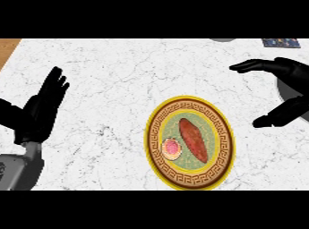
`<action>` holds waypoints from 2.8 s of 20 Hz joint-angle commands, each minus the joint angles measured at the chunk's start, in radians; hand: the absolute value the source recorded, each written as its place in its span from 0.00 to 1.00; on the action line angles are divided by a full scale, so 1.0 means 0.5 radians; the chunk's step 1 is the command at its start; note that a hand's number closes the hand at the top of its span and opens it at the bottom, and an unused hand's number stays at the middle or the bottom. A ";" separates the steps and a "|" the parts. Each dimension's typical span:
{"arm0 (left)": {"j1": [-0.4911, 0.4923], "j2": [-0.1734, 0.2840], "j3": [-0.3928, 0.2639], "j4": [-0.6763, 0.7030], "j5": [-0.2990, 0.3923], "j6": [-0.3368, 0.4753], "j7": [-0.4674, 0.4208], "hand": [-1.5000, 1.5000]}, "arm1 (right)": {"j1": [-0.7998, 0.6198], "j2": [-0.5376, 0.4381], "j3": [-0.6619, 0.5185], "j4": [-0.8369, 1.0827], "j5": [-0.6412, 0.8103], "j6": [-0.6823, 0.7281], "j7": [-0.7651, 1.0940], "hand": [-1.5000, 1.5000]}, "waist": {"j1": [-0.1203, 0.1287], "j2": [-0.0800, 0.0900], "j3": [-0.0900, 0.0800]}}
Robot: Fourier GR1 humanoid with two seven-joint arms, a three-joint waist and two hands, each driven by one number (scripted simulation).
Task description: Pick the sweet potato from the plate and place it in the pan
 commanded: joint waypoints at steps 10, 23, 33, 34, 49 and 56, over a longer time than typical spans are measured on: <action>0.055 -0.019 0.049 -0.016 -0.048 -0.027 -0.037 0.50 | -0.566 0.104 0.492 -0.012 0.678 0.015 0.087 0.00 | -0.037 -0.017 -0.005; 0.117 -0.060 0.101 -0.020 -0.056 -0.074 -0.038 0.50 | -0.495 0.078 0.999 -0.294 1.204 0.231 0.229 0.00 | -0.076 -0.023 -0.005; 0.125 -0.055 0.188 -0.089 -0.069 -0.099 0.092 0.50 | -0.322 -0.088 0.847 -0.902 1.494 0.262 0.450 0.00 | -0.092 -0.029 -0.004; 0.047 -0.113 0.144 -0.022 -0.141 -0.086 0.068 0.50 | -0.299 0.077 0.870 -0.675 1.632 0.145 0.416 0.00 | -0.078 -0.022 -0.004; 0.102 -0.217 0.172 -0.247 -0.238 -0.068 0.236 0.50 | 0.046 0.340 0.866 -0.725 2.073 0.136 0.528 0.00 | -0.070 -0.021 -0.003; 0.144 -0.233 0.240 -0.197 -0.292 -0.140 0.147 0.50 | -0.090 0.642 0.828 -0.557 2.216 0.319 0.526 0.00 | -0.066 -0.022 -0.004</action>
